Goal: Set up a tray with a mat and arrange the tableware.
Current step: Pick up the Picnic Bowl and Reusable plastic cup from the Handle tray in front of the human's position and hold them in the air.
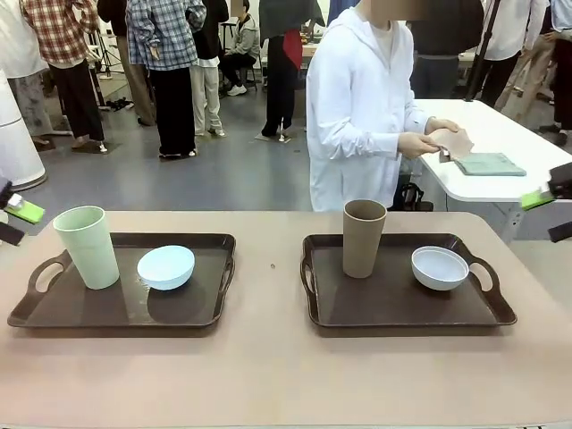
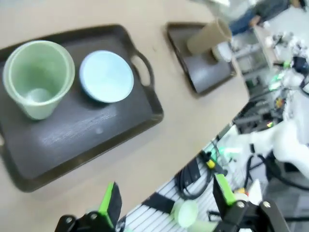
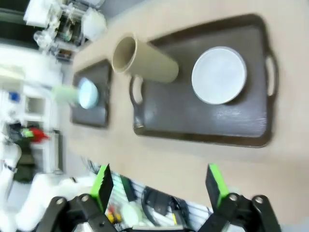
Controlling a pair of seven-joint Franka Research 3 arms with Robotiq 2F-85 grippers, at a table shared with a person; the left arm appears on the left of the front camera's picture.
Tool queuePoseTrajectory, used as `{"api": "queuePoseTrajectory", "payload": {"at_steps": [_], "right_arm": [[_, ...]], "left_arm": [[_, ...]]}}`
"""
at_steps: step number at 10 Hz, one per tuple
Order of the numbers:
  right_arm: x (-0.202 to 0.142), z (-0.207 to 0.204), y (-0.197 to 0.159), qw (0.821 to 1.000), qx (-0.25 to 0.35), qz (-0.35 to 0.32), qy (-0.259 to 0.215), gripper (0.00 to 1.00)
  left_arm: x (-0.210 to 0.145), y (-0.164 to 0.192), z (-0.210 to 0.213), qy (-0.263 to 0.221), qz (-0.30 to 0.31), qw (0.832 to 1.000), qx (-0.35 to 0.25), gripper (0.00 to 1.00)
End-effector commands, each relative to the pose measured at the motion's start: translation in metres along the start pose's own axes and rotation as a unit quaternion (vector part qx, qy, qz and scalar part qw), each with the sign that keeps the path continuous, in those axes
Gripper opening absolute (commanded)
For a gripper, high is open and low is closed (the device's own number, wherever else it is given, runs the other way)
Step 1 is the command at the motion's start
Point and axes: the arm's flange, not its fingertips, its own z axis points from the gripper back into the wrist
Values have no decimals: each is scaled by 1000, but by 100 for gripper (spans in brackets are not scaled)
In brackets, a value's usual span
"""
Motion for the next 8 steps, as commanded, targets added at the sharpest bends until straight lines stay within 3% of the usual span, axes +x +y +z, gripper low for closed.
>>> {"api": "queuePoseTrajectory", "payload": {"at_steps": [1,3,8], "right_arm": [[-12,-7,-38,997,67,-29,-28,100],[-17,0,-54,994,89,-48,-43,100],[-1,17,-58,994,80,-60,-49,100]], "left_arm": [[2,30,19,-37,45,997,-43,100],[-14,49,41,-62,68,994,-62,100],[-23,55,49,-62,87,993,-58,100]]}}
